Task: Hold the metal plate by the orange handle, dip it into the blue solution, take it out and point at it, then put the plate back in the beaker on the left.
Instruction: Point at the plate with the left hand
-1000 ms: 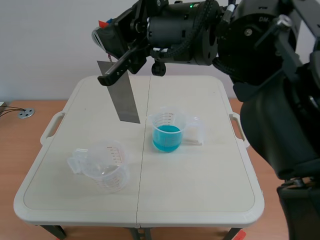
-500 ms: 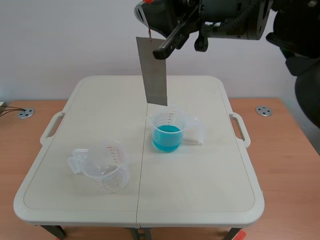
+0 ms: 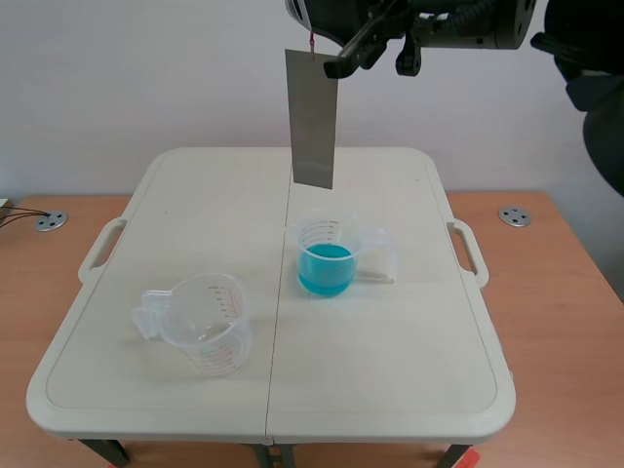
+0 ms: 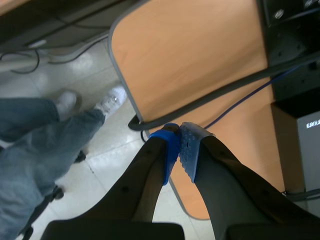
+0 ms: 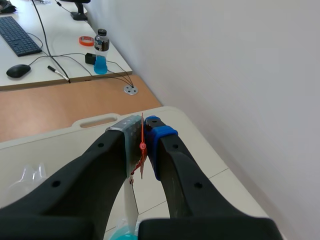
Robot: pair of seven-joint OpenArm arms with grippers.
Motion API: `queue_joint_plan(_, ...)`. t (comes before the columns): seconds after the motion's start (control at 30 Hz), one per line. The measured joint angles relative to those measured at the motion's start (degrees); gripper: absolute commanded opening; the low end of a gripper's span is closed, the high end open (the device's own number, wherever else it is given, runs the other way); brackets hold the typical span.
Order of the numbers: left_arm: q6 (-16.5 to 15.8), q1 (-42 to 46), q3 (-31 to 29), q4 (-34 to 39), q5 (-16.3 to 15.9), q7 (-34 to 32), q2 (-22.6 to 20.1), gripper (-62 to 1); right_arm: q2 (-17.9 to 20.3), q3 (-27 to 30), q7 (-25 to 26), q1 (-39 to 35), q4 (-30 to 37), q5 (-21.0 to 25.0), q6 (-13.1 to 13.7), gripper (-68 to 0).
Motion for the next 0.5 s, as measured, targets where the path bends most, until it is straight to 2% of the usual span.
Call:
queue_joint_plan(0.1, 0.0, -0.3, 0.0, 3.1, 0.0, 0.3, -0.4, -58.1, 0.0, 0.0, 0.0, 1.0, -1.7, 0.8, 0.0, -66.2)
queue_joint_plan(0.3, 0.0, -6.1, 0.0, 9.7, -0.1, 0.3, -4.3, -58.1, 0.0, 0.0, 0.4, 2.5, -4.7, 3.6, 0.0, -66.2)
queue_joint_plan(0.5, 0.0, -16.2, 0.0, 11.5, -3.0, 0.4, -7.4, -58.1, 0.0, 0.0, 0.2, 2.5, -8.5, 6.3, -0.1, -66.2)
